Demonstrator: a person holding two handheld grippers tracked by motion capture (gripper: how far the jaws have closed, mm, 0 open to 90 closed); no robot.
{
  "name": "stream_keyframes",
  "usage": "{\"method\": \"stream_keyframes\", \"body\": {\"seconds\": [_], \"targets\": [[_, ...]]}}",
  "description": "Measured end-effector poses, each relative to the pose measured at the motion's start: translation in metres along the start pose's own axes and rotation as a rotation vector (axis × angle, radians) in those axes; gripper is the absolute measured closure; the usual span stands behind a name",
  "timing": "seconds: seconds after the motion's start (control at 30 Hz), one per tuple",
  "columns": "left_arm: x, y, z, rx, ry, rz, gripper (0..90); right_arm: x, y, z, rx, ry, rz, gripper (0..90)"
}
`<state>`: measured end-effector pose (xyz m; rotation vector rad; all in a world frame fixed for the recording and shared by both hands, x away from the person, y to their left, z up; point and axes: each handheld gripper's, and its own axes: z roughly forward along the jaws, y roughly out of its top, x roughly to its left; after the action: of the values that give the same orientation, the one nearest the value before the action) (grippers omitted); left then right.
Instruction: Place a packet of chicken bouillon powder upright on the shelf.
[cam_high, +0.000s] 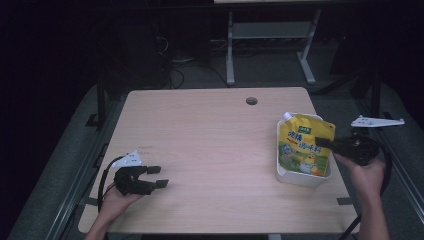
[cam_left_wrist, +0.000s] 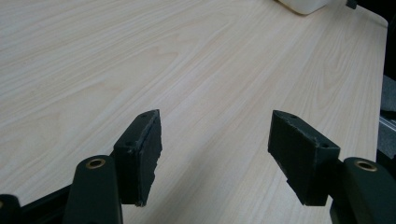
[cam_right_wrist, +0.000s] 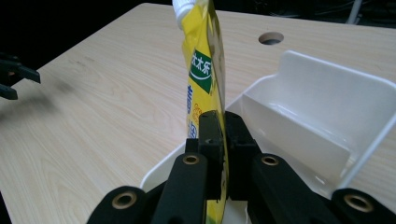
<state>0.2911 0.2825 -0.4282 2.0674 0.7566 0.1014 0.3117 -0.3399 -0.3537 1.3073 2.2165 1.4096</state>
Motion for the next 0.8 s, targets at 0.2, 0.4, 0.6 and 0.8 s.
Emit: {"method": "stream_keyframes", "body": {"seconds": [0.2, 0.4, 0.6, 0.8], "targets": [[0.0, 0.0, 0.001, 0.003, 0.003, -0.001, 34.5, -0.004, -0.01, -0.005, 0.005, -0.002, 0.025, 85.4], [-0.001, 0.0, 0.001, 0.005, 0.003, -0.002, 34.5, -0.007, -0.022, -0.012, 0.004, -0.004, 0.052, 79.6], [-0.001, 0.0, 0.002, 0.007, 0.003, -0.002, 34.5, -0.007, -0.033, -0.016, 0.042, -0.039, 0.068, 72.5], [-0.002, 0.0, 0.003, 0.015, 0.001, 0.003, 34.5, -0.007, -0.047, -0.011, 0.08, -0.062, 0.081, 73.4]]}}
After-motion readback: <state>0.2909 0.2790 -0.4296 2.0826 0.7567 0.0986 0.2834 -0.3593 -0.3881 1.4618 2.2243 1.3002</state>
